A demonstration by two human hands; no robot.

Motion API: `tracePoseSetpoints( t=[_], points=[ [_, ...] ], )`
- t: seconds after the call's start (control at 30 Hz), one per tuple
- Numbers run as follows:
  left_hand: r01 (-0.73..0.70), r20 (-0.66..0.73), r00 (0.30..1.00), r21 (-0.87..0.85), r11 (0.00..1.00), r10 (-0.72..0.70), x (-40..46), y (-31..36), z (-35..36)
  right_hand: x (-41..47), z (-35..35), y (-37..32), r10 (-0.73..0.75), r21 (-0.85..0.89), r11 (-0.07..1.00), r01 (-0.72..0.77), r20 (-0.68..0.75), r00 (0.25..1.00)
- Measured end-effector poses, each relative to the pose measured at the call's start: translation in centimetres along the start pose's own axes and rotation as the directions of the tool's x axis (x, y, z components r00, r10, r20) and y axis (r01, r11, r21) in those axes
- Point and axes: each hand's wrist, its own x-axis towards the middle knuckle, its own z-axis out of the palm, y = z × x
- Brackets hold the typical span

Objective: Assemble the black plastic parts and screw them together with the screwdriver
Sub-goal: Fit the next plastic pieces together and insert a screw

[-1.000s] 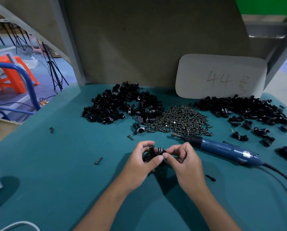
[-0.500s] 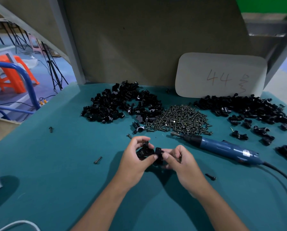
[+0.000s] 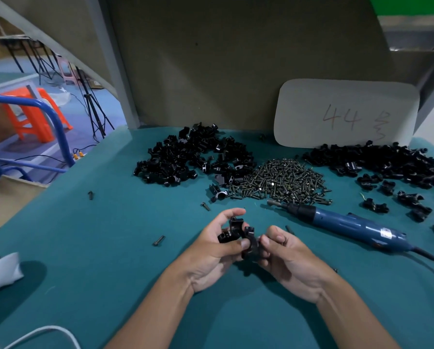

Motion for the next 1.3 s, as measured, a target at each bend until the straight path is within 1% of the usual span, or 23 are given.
tracePoseSetpoints(
  t=[0.07, 0.13, 0.17, 0.23, 0.3, 0.37, 0.43, 0.53, 0.57, 0.63, 0.67, 0.7, 0.77, 0.83, 0.87, 0.93, 1.0, 1.03, 1.07, 1.13, 1.2, 1.27, 1.3],
  points=[
    [-0.03, -0.026, 0.999, 0.044, 0.999, 0.031, 0.0, 0.0, 0.1, 0.0, 0.0, -0.1, -0.014, -0.006, 1.0, 0.014, -0.026, 1.0],
    [-0.117, -0.089, 0.986, 0.24, 0.964, 0.142, 0.1, -0.1, 0.2, 0.1, 0.5, 0.4, -0.008, 0.085, 0.996, 0.013, -0.06, 0.998],
    [-0.171, -0.112, 0.966, 0.399, 0.901, 0.233, 0.1, -0.2, 0.2, 0.1, 0.7, 0.7, 0.005, 0.151, 0.989, 0.008, -0.082, 0.997],
    [-0.26, -0.079, 0.91, 0.657, 0.708, 0.406, 0.2, -0.6, 0.4, 0.2, 1.3, 1.0, 0.034, 0.243, 0.97, 0.0, -0.134, 0.99],
    [-0.31, -0.036, 0.854, 0.767, 0.562, 0.52, 0.2, -0.9, 0.6, 0.3, 1.5, 1.1, 0.057, 0.308, 0.951, -0.008, -0.151, 0.987],
    [-0.355, 0.01, 0.813, 0.801, 0.482, 0.582, 0.3, -1.3, 0.6, 0.2, 1.8, 0.7, 0.096, 0.368, 0.929, -0.033, -0.154, 0.983],
    [-0.377, 0.045, 0.808, 0.806, 0.457, 0.587, 0.2, -1.6, 0.8, -0.1, 2.1, 0.1, 0.12, 0.418, 0.907, -0.051, -0.14, 0.983],
    [-0.336, 0.045, 0.843, 0.822, 0.459, 0.536, 0.0, -1.4, 0.8, -0.2, 1.9, -0.4, 0.124, 0.476, 0.88, -0.018, -0.193, 0.973],
    [-0.285, 0.045, 0.871, 0.858, 0.427, 0.49, 0.0, -1.2, 0.6, -0.1, 1.7, -0.6, 0.121, 0.472, 0.882, 0.001, -0.229, 0.966],
    [-0.152, 0.05, 0.933, 0.952, 0.264, 0.356, -0.2, -0.9, -0.1, 0.0, 1.1, -1.0, 0.102, 0.46, 0.887, 0.045, -0.289, 0.952],
    [-0.097, 0.044, 0.954, 0.981, 0.167, 0.295, -0.3, -0.9, -0.4, 0.0, 0.8, -1.2, 0.08, 0.431, 0.9, 0.068, -0.315, 0.946],
    [-0.062, 0.033, 0.967, 0.992, 0.11, 0.251, -0.5, -0.8, -0.7, 0.0, 0.6, -1.2, 0.046, 0.376, 0.922, 0.095, -0.349, 0.936],
    [-0.063, 0.034, 0.975, 0.99, 0.126, 0.221, -0.7, -0.5, -0.9, 0.0, 0.2, -1.1, -0.038, 0.228, 0.963, 0.143, -0.41, 0.911],
    [-0.068, 0.0, 0.956, 0.973, 0.221, 0.295, -0.7, 0.5, -0.9, 0.1, -0.1, -0.6, -0.082, 0.119, 0.982, 0.146, -0.426, 0.901],
    [-0.055, -0.053, 0.927, 0.96, 0.274, 0.371, -0.3, 1.4, -1.1, 0.2, -0.3, -0.4, -0.096, 0.068, 0.988, 0.137, -0.424, 0.9],
    [-0.023, -0.185, 0.819, 0.935, 0.354, 0.543, 1.3, 3.8, -2.5, 0.4, -0.5, -0.1, -0.146, -0.059, 0.989, 0.134, -0.425, 0.894],
    [0.056, -0.304, 0.726, 0.92, 0.388, 0.616, 3.4, 6.2, -4.2, 0.5, -0.3, 0.2, -0.284, -0.31, 0.938, 0.156, -0.427, 0.859],
    [0.114, -0.346, 0.708, 0.917, 0.383, 0.616, 4.6, 7.0, -5.0, 0.5, -0.2, 0.3, -0.37, -0.476, 0.867, 0.148, -0.417, 0.831],
    [0.184, -0.368, 0.697, 0.922, 0.342, 0.615, 5.7, 7.5, -5.6, 0.5, -0.1, 0.5, -0.444, -0.616, 0.776, 0.132, -0.387, 0.808],
    [0.319, -0.356, 0.703, 0.932, 0.174, 0.616, 7.5, 7.8, -6.4, 0.4, 0.0, 0.9, -0.538, -0.785, 0.61, 0.104, -0.314, 0.782],
    [0.312, -0.294, 0.784, 0.948, 0.063, 0.547, 8.8, 7.5, -6.4, 0.4, -0.1, 1.3, -0.592, -0.865, 0.494, 0.091, -0.258, 0.764],
    [0.263, -0.214, 0.885, 0.963, -0.064, 0.413, 9.8, 6.2, -6.0, 0.5, -0.1, 1.5, -0.593, -0.895, 0.441, 0.067, -0.235, 0.77],
    [0.257, -0.199, 0.911, 0.959, -0.119, 0.363, 10.1, 5.6, -5.9, 0.6, 0.1, 1.5, -0.577, -0.903, 0.427, 0.049, -0.23, 0.783]
  ],
)
